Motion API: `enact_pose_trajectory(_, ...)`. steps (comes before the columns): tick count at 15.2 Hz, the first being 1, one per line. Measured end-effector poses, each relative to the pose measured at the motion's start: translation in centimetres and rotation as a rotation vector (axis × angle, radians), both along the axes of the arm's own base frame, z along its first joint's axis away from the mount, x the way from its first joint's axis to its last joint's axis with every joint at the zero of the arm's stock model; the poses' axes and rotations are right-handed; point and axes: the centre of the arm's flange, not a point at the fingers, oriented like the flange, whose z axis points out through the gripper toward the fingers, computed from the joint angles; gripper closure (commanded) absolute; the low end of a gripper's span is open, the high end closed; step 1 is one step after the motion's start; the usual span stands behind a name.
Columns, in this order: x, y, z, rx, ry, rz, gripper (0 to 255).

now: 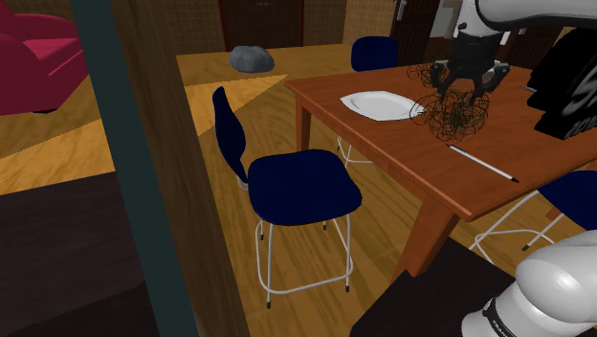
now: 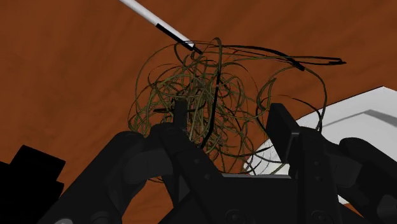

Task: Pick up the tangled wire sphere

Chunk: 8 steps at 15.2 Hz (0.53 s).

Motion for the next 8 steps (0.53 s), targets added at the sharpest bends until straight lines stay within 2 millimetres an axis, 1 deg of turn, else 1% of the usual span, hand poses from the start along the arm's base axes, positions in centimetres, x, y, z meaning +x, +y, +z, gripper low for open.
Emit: enact_pose_trajectory(8,0.0,-0.1,4.2,0.001,0.001,0.000,255)
